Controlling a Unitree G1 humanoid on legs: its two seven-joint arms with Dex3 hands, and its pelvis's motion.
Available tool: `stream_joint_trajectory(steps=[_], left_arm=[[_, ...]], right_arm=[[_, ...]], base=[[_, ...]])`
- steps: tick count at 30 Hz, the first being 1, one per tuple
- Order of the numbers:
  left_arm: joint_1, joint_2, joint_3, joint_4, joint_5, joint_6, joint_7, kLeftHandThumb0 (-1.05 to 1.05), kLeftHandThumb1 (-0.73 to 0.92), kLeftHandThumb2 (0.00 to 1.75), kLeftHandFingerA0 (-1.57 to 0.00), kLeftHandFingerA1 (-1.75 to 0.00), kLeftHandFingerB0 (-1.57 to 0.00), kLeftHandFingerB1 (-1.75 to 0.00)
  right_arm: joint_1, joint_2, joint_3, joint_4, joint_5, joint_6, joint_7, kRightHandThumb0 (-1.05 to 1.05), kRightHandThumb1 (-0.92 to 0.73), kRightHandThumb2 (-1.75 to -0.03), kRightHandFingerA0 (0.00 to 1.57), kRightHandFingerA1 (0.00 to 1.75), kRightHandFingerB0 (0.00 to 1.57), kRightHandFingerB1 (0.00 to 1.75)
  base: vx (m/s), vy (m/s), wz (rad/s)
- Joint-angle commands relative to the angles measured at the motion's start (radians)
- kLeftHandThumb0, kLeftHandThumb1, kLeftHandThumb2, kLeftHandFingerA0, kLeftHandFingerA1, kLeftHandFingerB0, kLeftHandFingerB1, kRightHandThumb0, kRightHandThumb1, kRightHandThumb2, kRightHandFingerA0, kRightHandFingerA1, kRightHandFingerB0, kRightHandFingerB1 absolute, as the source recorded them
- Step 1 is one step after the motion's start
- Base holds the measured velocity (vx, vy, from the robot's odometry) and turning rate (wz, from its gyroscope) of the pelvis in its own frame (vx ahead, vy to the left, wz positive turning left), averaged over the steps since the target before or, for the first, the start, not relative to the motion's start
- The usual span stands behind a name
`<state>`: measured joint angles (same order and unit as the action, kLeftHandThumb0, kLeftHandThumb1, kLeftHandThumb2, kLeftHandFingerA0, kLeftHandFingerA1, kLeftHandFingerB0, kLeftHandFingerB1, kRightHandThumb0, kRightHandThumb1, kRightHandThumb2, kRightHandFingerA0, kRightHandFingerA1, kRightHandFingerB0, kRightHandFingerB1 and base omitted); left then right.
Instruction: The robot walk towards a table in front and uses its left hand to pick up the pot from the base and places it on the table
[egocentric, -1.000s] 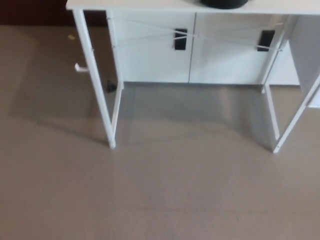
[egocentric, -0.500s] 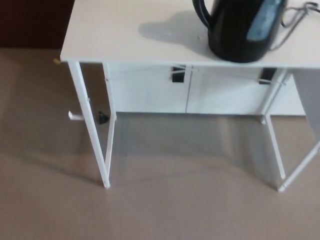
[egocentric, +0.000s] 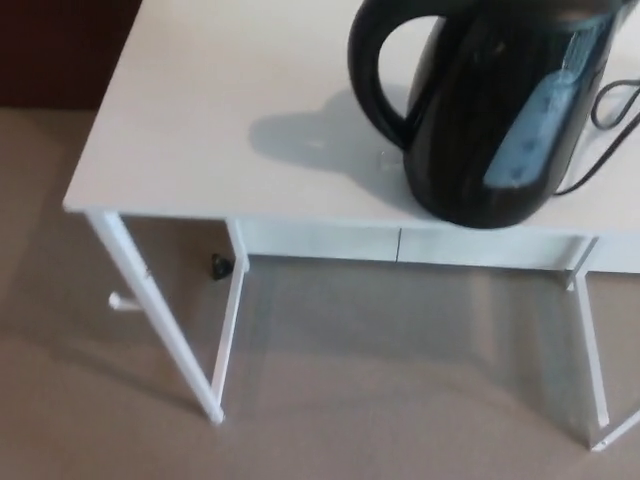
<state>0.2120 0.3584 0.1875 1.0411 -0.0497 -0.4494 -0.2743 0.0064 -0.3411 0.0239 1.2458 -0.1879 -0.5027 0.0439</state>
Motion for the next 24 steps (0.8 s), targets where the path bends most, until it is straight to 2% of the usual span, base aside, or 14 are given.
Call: stream_joint_trajectory(steps=[1, 8, 17, 24], left_arm=[[0.000, 0.024, -0.003, 0.018, 0.013, -0.006, 0.009, -0.50, 0.53, 0.57, -0.49, -0.36, -0.35, -0.32], [0.011, 0.023, -0.005, 0.019, 0.013, -0.001, 0.026, -0.51, 0.52, 0.57, -0.52, -0.37, -0.37, -0.33], [0.032, 0.024, 0.000, 0.025, 0.009, -0.021, 0.024, -0.50, 0.52, 0.57, -0.53, -0.37, -0.37, -0.33], [0.021, 0.025, 0.002, 0.035, 0.006, -0.018, 0.026, -0.50, 0.52, 0.57, -0.53, -0.37, -0.38, -0.33]], right_arm=[[0.004, -0.007, -0.001, 0.001, 0.004, 0.012, 0.016, -0.91, -0.81, -0.64, 0.36, 0.54, 0.26, 0.39], [0.016, -0.005, 0.003, 0.003, -0.002, 0.017, 0.011, -0.90, -0.81, -0.65, 0.35, 0.55, 0.24, 0.39], [0.027, -0.002, 0.021, 0.005, -0.016, 0.011, -0.014, -0.91, -0.82, -0.65, 0.36, 0.54, 0.26, 0.38], [0.019, 0.002, 0.020, 0.005, -0.009, 0.018, -0.008, -0.92, -0.82, -0.65, 0.34, 0.56, 0.26, 0.40]], base=[[0.24, 0.113, -0.08], [0.23, 0.086, 0.07], [0.04, -0.135, 0.07], [0.04, -0.020, 0.02]])
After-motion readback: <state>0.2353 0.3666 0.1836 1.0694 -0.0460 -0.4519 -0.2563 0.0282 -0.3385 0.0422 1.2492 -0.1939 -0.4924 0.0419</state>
